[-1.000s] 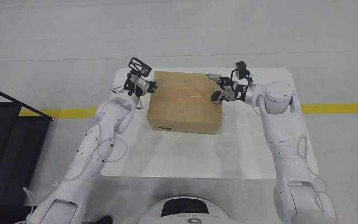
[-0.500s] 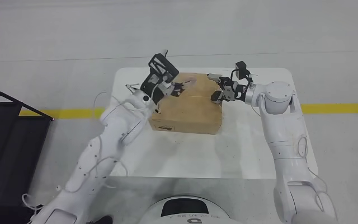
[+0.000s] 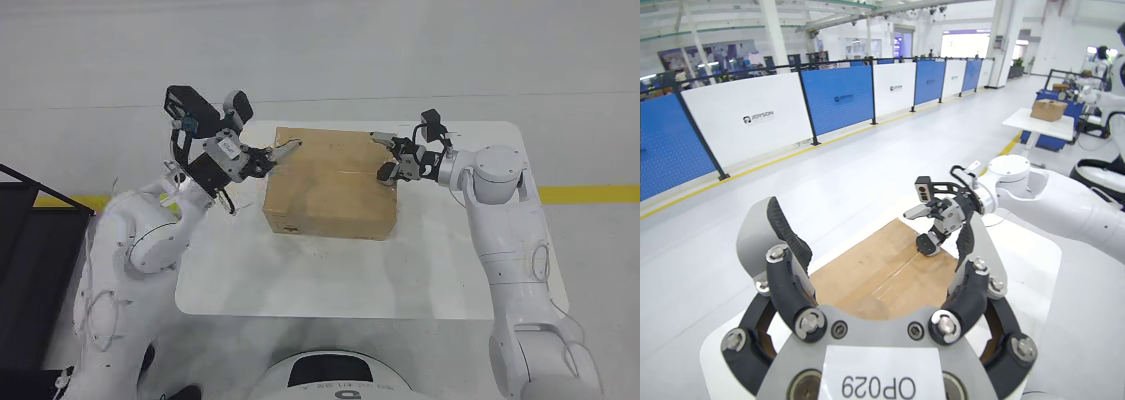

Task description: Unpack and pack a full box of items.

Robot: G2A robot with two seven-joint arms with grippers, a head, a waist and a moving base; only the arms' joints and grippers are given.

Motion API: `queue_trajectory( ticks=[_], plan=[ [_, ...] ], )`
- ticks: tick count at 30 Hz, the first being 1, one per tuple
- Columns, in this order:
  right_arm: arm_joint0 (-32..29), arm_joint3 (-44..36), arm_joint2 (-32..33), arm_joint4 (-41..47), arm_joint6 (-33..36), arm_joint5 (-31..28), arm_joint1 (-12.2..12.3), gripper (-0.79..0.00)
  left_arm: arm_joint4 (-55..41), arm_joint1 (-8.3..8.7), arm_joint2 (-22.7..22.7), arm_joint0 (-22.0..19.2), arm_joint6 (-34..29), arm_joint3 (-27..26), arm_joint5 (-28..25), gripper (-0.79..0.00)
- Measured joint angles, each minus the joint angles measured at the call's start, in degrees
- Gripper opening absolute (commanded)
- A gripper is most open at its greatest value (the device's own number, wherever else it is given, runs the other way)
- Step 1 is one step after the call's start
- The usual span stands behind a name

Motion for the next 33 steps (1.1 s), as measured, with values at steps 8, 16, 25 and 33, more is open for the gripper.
queue_trajectory(
  ticks=[8,16,25,33],
  plan=[
    [0.00,0.00,0.00,0.00,0.00,0.00,0.00,0.000,-1.45,0.96,-13.30,11.28,4.51,8.97,-2.33,0.000],
    [0.00,0.00,0.00,0.00,0.00,0.00,0.00,0.000,1.80,1.14,-13.40,10.14,7.12,21.54,-0.45,0.000],
    [0.00,0.00,0.00,0.00,0.00,0.00,0.00,0.000,7.41,0.65,-2.97,-3.66,0.38,28.41,1.75,0.000],
    [0.00,0.00,0.00,0.00,0.00,0.00,0.00,0.000,12.22,-0.63,7.46,-10.40,-2.46,33.96,6.04,0.000]
  ],
)
